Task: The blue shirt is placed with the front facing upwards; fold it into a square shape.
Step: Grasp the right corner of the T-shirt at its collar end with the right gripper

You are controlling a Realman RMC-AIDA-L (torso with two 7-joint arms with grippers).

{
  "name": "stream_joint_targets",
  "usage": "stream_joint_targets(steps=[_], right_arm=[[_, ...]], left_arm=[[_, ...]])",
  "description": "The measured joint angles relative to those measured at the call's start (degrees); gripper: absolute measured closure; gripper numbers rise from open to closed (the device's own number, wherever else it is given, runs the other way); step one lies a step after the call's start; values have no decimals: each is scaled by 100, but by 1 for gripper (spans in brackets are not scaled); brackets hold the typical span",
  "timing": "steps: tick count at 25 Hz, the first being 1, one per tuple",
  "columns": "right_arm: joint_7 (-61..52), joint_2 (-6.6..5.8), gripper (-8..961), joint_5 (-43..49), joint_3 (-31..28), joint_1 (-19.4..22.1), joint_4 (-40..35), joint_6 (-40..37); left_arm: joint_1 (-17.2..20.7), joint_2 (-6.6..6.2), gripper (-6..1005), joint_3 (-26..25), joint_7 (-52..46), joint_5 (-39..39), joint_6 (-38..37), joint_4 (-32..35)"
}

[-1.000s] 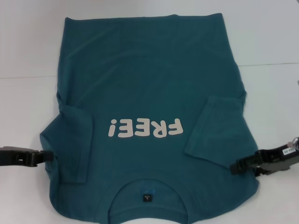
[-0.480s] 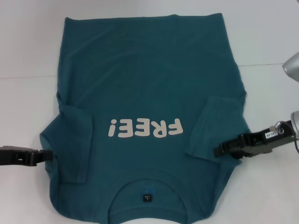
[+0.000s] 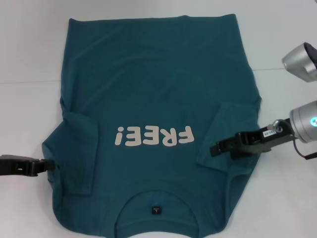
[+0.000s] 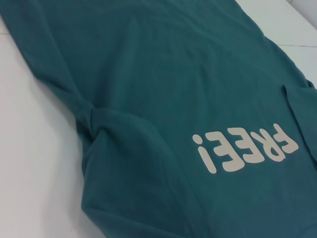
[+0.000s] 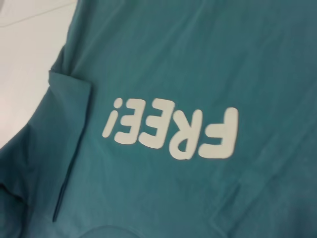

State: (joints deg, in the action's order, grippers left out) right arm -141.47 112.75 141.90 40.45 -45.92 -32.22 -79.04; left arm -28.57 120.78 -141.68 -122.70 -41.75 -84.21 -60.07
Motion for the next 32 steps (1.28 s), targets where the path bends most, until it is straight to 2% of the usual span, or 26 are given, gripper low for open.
stream_joint_targets(steps=[4,10,15,18,21,23,32], right_arm=[[89,11,118,-16,3,-143,216,212],[132,18,118,-72,-27,-150,199,250],[78,-124,118,-189,-44,69,-198,-260],[-69,-276,118,-153,-38,355,-458,-624],[-138,-493,118,-144,-21,622,-501,-874],[-139,-575,118,-143,-31,772,-501,-1049],[-112,-594,119,-55,10,1151,-528,-1191]], left_arm=[[14,-3,997,-7,32,0,17,17],[41,-2,997,-8,39,0,28,28],[46,-2,997,-8,42,0,25,30],[54,-2,997,-7,44,0,6,31],[54,-2,997,-9,45,-1,1,31],[48,-2,997,-8,45,-4,-8,31],[9,14,997,16,9,-9,-38,-23]])
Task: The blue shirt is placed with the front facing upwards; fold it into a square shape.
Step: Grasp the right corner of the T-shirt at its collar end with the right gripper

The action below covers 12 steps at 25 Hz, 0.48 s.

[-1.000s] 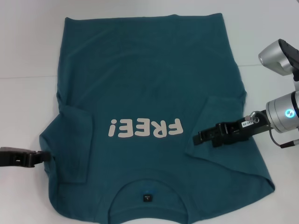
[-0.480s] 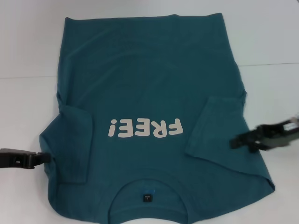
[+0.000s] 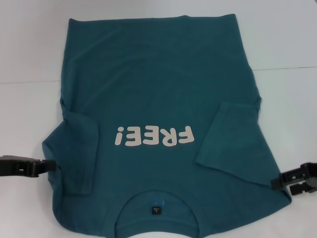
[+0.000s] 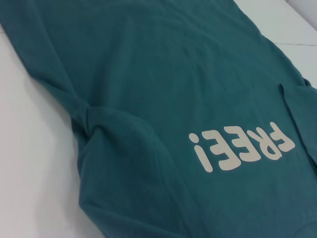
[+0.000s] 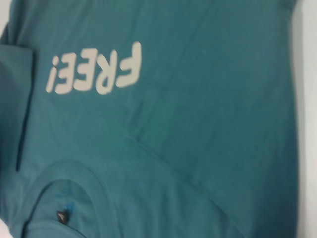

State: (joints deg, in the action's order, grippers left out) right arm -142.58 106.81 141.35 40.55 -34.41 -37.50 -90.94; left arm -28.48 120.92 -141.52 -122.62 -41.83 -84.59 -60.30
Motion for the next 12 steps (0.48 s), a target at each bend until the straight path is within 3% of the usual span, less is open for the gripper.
stream_joint_targets(steps=[12], right_arm=[[27,115,119,366,-20,11,29,249]], left_arm=[[-12,1,997,7,-15,0,-18,-8]])
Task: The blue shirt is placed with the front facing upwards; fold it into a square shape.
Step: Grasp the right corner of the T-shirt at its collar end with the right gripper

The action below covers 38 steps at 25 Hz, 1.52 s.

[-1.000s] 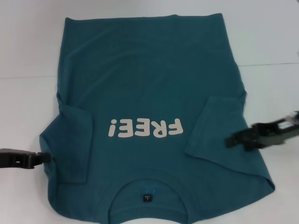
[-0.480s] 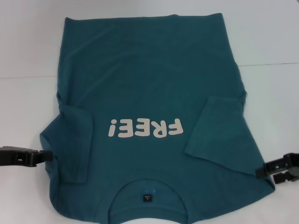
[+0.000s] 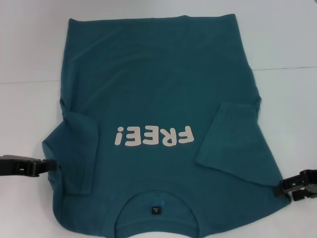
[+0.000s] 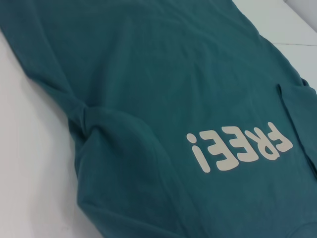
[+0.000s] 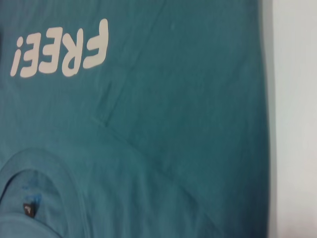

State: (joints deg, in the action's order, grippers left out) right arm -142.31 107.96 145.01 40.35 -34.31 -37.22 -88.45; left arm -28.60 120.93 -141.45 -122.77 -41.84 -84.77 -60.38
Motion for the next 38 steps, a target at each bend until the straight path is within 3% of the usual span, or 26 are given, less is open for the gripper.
stream_joint_targets(steps=[8,38], right_arm=[[12,197,119,-23,-10,-160,47,264],[108,562,115,-419,8,-1129,451,1053]], left_arm=[[-6,0,997,-4,-2,0,12,0],[-31,-18,997,-32,-1,0,8,-10]])
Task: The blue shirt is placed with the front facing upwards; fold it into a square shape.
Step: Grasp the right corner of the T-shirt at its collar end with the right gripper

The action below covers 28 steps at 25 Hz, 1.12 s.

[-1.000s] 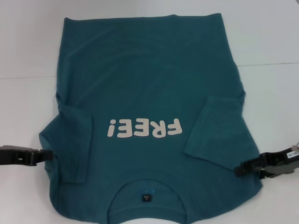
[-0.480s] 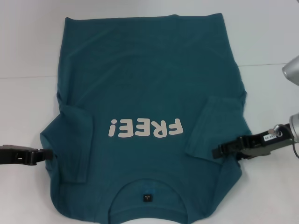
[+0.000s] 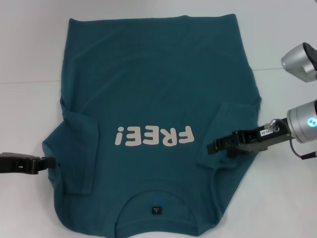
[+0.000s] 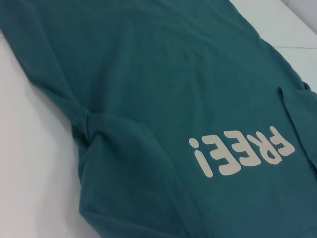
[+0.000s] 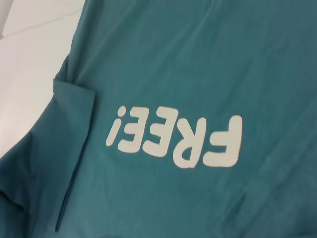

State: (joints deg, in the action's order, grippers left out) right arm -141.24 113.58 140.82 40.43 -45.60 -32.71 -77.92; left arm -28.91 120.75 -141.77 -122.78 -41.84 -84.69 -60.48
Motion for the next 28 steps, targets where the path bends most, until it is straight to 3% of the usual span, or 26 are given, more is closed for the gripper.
stream_joint_targets(steps=[12,16,22,28], right_arm=[[139,57,115,-289,-41,-100,195,263],[137,-20,116,-537,-44,-25,149,226],[-242,-292,115,-575,-39,128,-161,-374],[-1110,-779,116,-272,29,38,-434,-1081]], left_arm=[[-6,0,997,1,29,0,23,15],[-11,1,997,2,38,0,44,22],[-19,9,997,-5,39,-1,20,4],[-52,1,997,-7,37,-3,-9,-8]])
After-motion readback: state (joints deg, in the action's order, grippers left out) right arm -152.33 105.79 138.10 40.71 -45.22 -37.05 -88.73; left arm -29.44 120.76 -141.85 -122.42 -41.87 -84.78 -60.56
